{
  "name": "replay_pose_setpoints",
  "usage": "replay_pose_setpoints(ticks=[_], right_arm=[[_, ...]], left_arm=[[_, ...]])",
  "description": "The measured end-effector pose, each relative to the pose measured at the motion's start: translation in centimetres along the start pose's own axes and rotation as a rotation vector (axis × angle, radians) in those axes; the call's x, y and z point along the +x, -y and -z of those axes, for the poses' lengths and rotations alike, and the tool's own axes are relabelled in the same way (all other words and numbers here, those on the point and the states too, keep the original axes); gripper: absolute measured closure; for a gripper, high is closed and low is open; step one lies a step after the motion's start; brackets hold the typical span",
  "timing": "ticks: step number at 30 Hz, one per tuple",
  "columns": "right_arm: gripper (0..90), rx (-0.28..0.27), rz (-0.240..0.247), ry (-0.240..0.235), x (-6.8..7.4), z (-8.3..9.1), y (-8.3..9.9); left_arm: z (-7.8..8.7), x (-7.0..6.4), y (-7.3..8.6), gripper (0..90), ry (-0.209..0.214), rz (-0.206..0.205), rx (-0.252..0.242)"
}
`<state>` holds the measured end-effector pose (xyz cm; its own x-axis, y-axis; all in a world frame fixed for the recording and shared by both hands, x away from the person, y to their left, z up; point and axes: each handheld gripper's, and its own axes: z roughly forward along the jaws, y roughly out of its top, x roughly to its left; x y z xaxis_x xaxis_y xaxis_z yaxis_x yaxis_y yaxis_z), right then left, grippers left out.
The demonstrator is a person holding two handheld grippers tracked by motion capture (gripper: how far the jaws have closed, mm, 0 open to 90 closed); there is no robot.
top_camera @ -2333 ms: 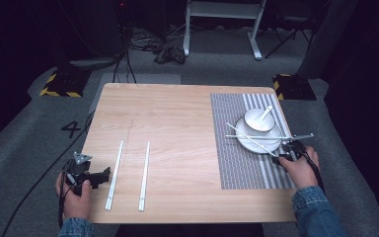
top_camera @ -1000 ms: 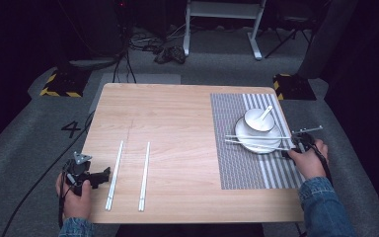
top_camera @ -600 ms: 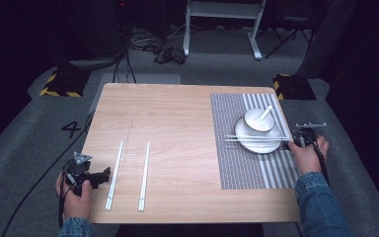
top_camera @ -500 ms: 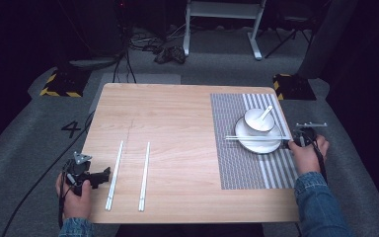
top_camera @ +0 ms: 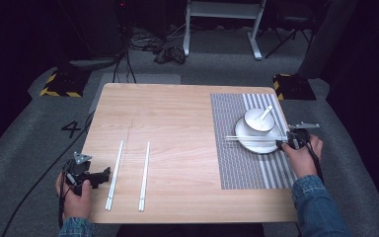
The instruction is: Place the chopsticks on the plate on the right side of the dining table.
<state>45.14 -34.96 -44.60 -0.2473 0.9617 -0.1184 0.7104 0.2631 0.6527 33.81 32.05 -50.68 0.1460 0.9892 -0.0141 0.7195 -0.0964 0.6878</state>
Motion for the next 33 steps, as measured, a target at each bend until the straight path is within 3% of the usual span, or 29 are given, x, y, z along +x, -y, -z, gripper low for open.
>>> replay_pose_setpoints(ticks=[12, 18, 29, 33], right_arm=[[44.9, -0.006, 0.018, 0.028, 1.5, -1.8, -0.8], [43.9, -0.009, 0.021, 0.03, 1.8, -1.9, -0.8], [43.2, -0.013, 0.006, 0.074, 2.3, -1.9, -0.8], [43.2, -0.032, 0.003, 0.058, 2.7, -1.3, -0.9]], left_arm=[[0.0, 0.0, 0.0, 0.1, -0.001, 0.002, 0.0], [0.0, 0.0, 0.0, 0.1, -0.001, 0.001, 0.0], [0.0, 0.0, 0.0, 0.1, -0.001, 0.002, 0.0], [0.0, 0.0, 0.0, 0.1, -0.001, 0.001, -0.001]])
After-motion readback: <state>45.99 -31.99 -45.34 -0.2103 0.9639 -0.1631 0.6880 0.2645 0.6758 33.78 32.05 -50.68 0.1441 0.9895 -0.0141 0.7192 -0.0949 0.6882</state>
